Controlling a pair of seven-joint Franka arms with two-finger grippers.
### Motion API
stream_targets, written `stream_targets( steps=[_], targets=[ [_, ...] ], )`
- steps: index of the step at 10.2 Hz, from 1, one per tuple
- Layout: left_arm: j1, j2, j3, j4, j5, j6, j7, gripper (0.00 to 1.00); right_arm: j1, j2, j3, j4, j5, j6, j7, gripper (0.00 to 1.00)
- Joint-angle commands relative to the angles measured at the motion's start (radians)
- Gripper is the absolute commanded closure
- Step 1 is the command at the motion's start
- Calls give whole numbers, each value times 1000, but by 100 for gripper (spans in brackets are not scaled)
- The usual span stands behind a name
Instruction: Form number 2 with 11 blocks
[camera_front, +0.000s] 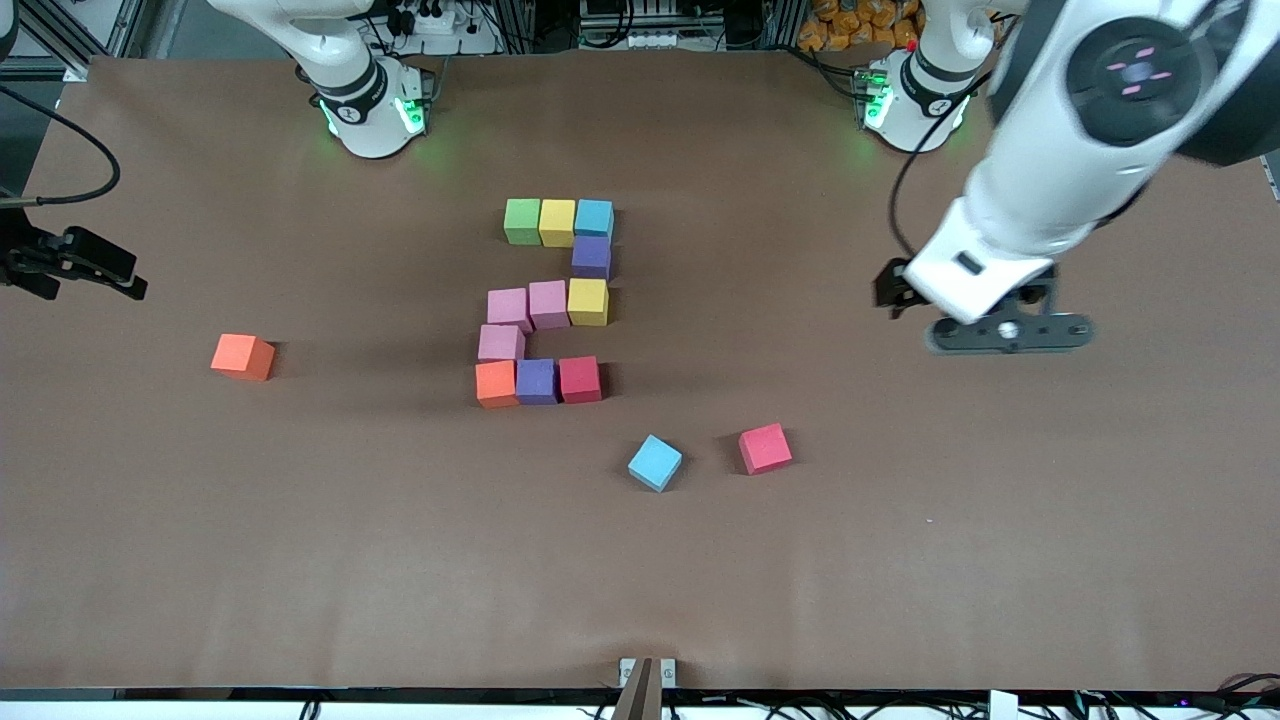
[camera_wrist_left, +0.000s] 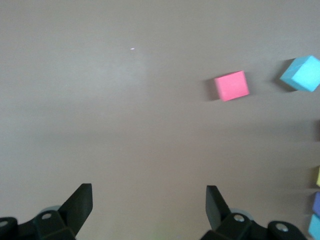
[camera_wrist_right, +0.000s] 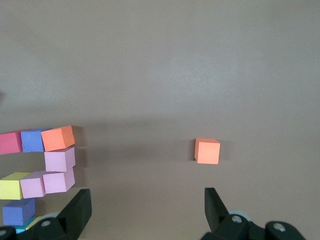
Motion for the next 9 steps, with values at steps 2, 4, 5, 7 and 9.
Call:
stream_targets(
  steps=[2,4,5,7,9],
  targets=[
    [59,-50,-3,-24,-36,-38,76,0,-14,-5,5,9,8,-14,-13,0],
    [82,-88,15,-30,-38,-46,189,0,-14,-5,5,9,8,-14,-13,0],
    [83,-96,25,-33,-36,-48,213,0,-15,-5,5,9,8,-14,-13,0],
    [80,-134,55,-77,-70,-46,204,0,-17,-5,4,9,8,-14,-13,0],
    [80,-148,55,-96,-71,-45,198,0,-17,-5,4,9,8,-14,-11,0]
  ],
)
